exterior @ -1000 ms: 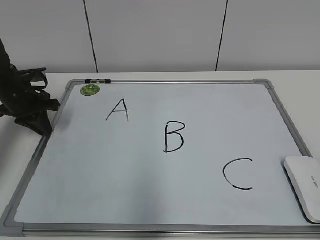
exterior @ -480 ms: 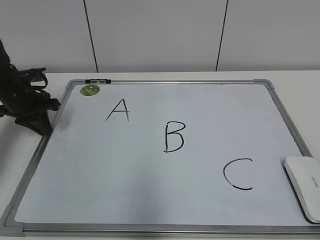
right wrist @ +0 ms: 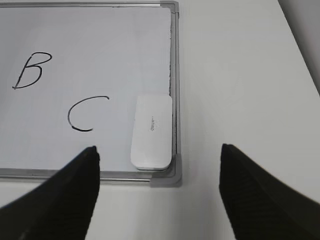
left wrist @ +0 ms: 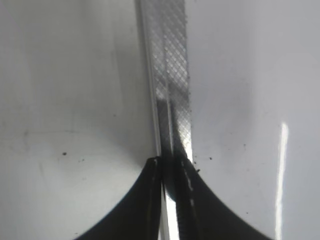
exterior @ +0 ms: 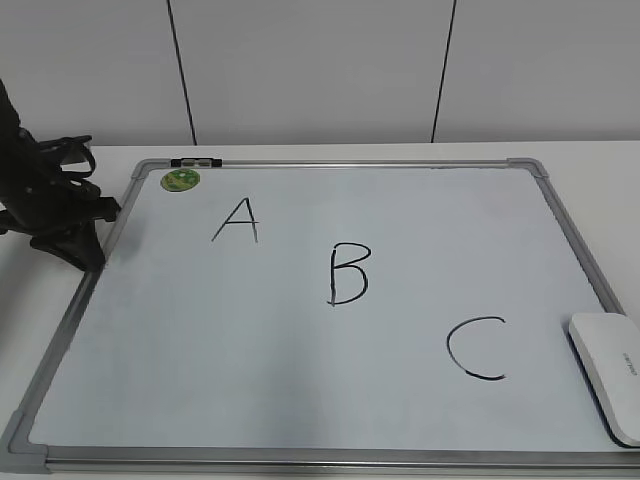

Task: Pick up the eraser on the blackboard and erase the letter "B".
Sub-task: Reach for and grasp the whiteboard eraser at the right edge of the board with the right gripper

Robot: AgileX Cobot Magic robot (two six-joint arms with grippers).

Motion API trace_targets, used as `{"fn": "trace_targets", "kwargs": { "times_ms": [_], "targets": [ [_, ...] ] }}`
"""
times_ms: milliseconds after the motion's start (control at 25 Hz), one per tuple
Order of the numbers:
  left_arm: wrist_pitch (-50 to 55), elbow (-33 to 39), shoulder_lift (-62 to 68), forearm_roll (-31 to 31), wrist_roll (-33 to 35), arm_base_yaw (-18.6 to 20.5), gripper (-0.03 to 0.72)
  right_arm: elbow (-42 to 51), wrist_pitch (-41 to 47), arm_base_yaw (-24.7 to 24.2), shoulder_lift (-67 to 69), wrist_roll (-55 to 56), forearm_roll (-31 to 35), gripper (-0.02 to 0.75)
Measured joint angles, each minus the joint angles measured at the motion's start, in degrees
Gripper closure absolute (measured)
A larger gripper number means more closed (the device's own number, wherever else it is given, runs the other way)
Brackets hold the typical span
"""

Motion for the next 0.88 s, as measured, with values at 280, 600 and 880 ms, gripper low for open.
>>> {"fn": "trace_targets", "kwargs": {
  "times_ms": [280,600,880],
  "targets": [
    [0.11,0.00,0.00,-0.09,-0.02,0.00,0.653,-1.59,-10.37,0.00,13.48,0.00,2.44,0.184],
    [0.22,-0.09,0.00,-0.09,-0.02,0.00,0.653,-1.59,-11.92,0.00,27.53,-3.32,6.21,0.184],
    [0.22,-0.09,0.00,-0.09,-0.02,0.02,0.653,-1.59,-12.08,0.00,42.12,-4.06,6.21,0.152]
  ]
}}
